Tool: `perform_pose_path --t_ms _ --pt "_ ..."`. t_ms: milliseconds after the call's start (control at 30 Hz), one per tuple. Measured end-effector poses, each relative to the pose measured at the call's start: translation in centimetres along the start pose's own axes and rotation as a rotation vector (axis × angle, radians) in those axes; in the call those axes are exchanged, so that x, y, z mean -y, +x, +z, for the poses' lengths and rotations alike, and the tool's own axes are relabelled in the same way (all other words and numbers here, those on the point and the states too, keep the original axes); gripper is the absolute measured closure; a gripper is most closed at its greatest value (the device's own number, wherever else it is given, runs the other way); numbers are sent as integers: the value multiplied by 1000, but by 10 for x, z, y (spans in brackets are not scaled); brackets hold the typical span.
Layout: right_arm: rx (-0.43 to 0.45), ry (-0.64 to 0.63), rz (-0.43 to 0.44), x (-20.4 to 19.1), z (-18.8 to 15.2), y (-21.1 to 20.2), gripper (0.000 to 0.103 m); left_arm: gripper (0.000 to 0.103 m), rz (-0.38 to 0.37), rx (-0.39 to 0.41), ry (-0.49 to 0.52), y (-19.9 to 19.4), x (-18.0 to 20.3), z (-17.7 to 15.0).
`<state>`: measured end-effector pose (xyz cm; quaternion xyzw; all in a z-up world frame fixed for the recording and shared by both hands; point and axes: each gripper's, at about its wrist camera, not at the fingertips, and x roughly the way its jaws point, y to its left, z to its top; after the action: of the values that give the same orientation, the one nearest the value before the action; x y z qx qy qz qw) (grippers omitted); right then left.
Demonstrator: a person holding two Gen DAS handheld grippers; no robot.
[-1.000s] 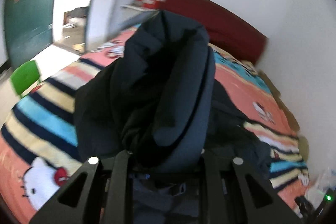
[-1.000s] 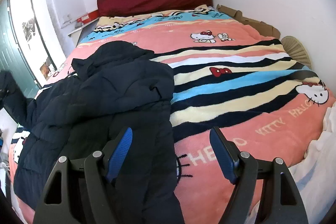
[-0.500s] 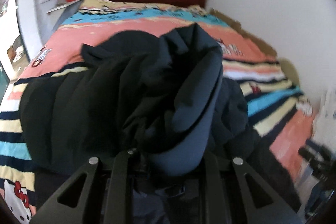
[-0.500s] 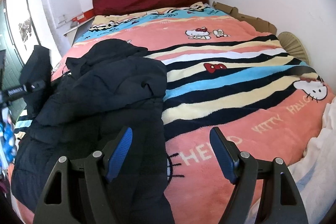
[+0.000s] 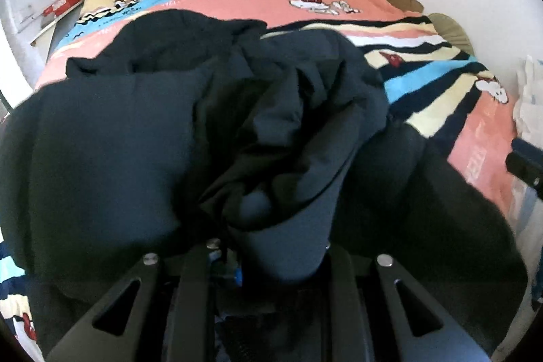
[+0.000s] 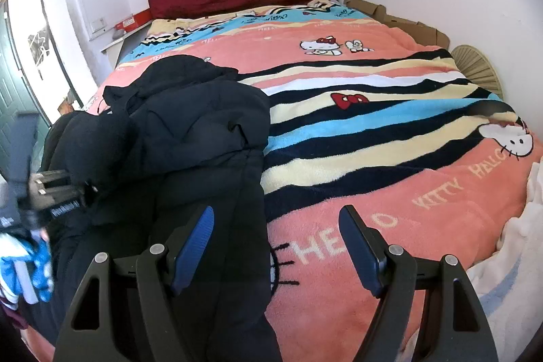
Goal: Fold large clothes
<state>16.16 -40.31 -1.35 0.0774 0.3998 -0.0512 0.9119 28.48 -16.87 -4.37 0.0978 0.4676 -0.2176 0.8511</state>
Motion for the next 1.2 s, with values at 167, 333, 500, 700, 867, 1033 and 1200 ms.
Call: perform_pose_path --t_ms 167,333,500,700,867,1033,1200 --pt "8 -13 9 -6 2 -4 28 57 -66 10 -9 -12 2 -1" --pt "13 -34 15 -17 5 -9 28 48 -147 37 13 -37 7 -8" --pt "11 -57 26 -30 10 -9 28 48 -168 83 13 -71 -8 -15" --pt "3 -118 59 -62 20 -2 28 48 -57 132 -40 -99 -74 -10" --pt "15 -202 115 -111 42 9 28 48 55 167 -106 -105 -144 15" --pt "33 -314 151 -172 70 35 28 48 138 166 -125 -85 -197 44" --pt "19 -419 152 -220 100 79 28 48 159 141 -158 -52 -232 58"
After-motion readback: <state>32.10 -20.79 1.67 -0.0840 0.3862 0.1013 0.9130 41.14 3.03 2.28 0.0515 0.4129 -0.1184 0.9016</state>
